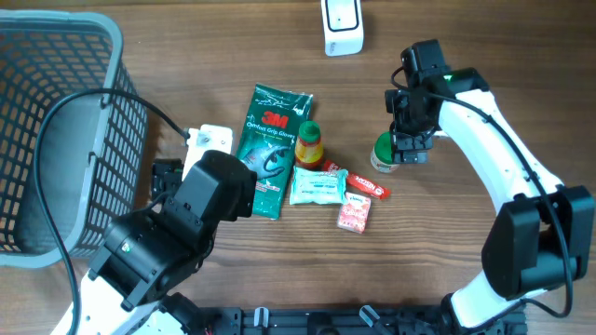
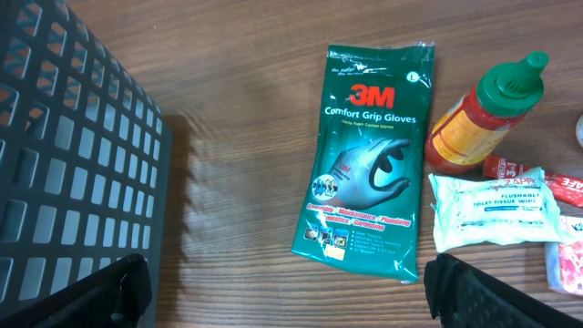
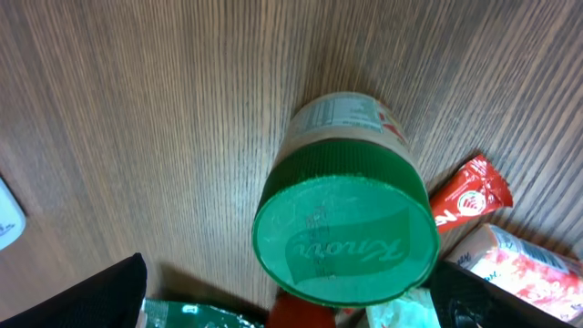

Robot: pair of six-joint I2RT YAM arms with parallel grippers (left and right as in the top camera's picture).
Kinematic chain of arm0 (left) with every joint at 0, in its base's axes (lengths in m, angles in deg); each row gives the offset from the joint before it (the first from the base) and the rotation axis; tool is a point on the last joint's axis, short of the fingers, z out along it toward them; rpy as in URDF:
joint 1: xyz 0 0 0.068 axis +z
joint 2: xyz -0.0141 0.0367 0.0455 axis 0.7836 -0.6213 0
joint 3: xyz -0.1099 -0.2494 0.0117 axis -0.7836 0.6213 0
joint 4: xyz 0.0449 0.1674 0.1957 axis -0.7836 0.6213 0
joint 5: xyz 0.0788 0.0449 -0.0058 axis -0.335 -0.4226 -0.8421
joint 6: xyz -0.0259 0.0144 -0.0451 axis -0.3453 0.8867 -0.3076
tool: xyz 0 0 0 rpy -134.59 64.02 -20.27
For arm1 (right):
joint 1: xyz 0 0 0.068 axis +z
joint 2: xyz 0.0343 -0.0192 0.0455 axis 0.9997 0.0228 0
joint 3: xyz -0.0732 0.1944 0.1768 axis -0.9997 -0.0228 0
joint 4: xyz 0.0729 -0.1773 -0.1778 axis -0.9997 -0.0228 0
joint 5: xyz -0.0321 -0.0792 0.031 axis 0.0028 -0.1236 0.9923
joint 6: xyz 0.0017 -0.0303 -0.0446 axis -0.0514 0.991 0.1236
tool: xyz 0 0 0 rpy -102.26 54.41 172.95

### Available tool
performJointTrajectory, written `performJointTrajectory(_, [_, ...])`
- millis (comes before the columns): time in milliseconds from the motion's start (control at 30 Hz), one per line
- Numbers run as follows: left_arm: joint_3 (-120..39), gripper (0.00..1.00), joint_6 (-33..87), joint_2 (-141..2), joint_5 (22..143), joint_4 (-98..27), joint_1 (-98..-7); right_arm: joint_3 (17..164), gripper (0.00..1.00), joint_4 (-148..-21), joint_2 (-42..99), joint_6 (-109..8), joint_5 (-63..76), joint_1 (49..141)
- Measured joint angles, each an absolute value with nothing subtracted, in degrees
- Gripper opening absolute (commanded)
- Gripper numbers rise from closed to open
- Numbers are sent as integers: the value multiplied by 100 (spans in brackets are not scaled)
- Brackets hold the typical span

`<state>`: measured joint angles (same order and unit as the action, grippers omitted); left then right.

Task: Scan the item barcode

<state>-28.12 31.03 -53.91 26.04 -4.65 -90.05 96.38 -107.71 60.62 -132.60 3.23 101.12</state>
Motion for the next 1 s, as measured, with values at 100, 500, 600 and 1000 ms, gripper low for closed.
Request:
performJointTrajectory(100, [-2812,100,3103,-5391,2604,-469,-9005,9649,100,-10817,6195,-13155,389,10112])
performJointTrajectory(500, [-2812,100,3103,-5391,2606,-465,-9005,9636,74,-10911,6630,-12630,553,10112])
performJointTrajectory(600, [-2812,100,3103,-5391,2606,-462,-9005,9632,55,-10922,6630,-12182,466,10112])
performJointTrajectory(1000, [-2812,100,3103,-5391,2606,-462,-9005,9632,60,-10880,6626,-8698,400,10112])
